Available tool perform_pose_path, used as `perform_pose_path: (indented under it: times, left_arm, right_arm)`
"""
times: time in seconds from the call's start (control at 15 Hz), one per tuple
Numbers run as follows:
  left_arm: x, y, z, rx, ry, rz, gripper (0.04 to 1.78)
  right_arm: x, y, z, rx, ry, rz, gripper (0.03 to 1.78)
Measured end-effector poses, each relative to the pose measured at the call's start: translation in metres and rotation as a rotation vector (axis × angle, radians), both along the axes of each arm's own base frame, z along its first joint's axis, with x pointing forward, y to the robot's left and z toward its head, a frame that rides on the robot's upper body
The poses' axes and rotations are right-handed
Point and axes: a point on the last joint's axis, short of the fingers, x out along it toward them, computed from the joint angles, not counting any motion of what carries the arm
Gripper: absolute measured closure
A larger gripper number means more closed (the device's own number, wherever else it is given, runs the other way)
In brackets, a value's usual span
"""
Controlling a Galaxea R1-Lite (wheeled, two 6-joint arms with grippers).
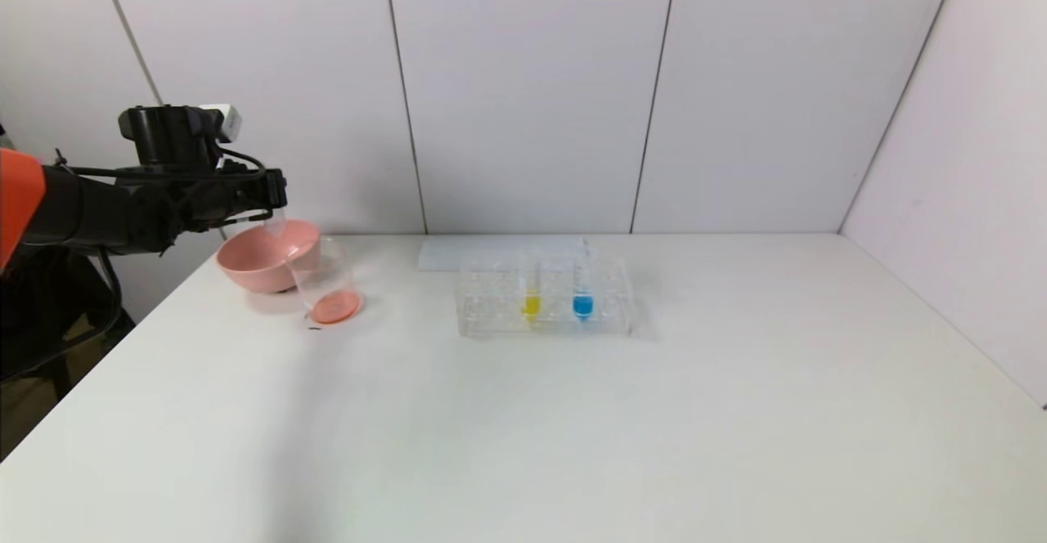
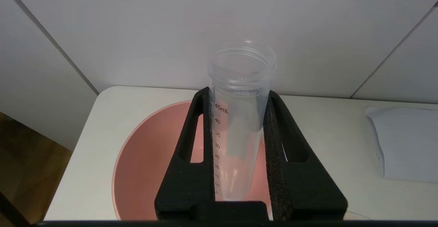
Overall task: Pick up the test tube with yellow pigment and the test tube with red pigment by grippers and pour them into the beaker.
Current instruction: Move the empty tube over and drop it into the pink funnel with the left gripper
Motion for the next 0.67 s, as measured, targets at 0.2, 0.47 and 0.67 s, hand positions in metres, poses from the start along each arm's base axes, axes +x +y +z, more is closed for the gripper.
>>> perform_pose_path:
  times: [0.2,0.47,0.67]
  left_arm:
    - [0.010,0.001,-0.008,-0.001,0.004,0.001,1.38]
    - [0.021,0.005,-0.019,-0.011,0.013,0.007,1.38]
    - [0.026,0.011,-0.027,-0.011,0.025,0.018,1.38]
  right_arm:
    - [0.000,0.000,0.000,0.000,0.000,0.000,0.11]
    - [0.000,0.000,0.000,0.000,0.000,0.000,0.11]
    - [0.000,0.000,0.000,0.000,0.000,0.000,0.11]
